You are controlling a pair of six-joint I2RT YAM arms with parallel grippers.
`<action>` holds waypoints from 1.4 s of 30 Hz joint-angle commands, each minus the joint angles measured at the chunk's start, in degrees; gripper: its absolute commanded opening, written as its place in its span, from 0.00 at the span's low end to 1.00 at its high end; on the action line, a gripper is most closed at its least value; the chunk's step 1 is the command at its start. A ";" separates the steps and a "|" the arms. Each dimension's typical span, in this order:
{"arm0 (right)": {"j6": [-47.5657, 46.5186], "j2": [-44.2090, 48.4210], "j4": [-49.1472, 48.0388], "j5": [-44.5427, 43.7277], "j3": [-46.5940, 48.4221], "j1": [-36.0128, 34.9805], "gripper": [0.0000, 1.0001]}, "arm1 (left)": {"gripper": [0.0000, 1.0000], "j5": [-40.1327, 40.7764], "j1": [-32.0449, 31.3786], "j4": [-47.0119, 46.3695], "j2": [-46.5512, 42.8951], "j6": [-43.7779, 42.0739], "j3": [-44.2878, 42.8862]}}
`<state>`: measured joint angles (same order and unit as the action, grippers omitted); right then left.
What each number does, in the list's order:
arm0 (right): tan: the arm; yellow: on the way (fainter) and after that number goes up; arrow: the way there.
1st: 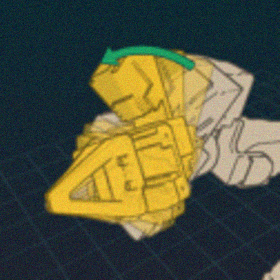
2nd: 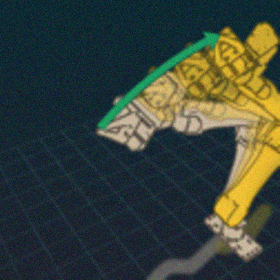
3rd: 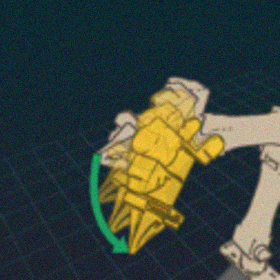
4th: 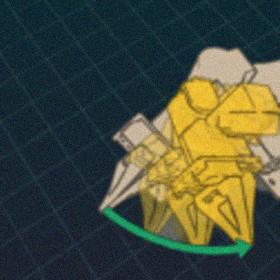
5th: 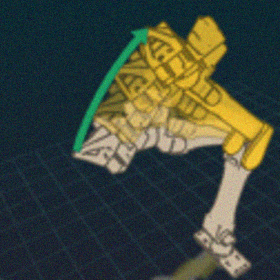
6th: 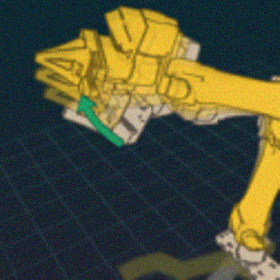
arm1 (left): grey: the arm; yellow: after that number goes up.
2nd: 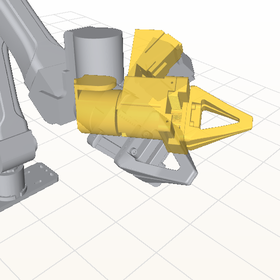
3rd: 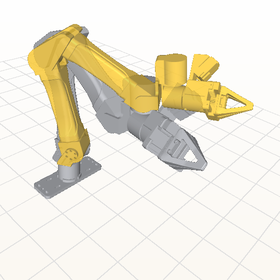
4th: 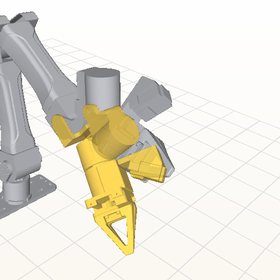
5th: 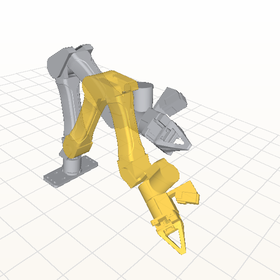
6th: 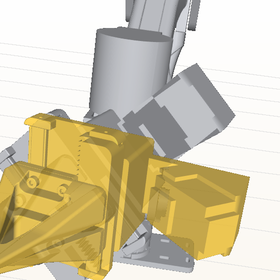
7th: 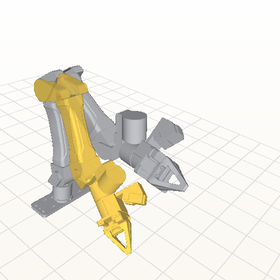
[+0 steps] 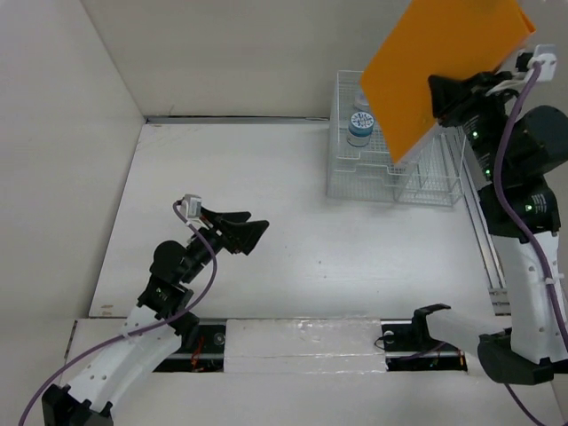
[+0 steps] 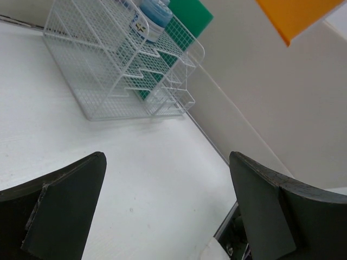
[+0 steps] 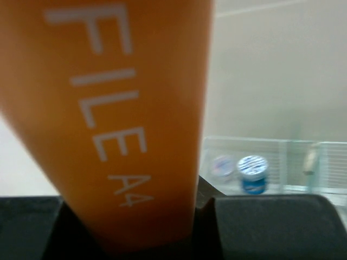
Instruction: Organize the desk
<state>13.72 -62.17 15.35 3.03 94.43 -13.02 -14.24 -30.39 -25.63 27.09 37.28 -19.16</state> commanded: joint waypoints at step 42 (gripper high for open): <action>-15.03 -14.47 -14.82 11.28 -6.97 22.95 0.00 | 0.92 -7.56 -0.80 -7.77 1.47 -0.01 2.55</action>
<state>-0.30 -77.65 10.35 3.38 87.92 9.43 -21.58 -30.46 -31.44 28.75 37.91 -16.47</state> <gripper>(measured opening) 0.258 0.923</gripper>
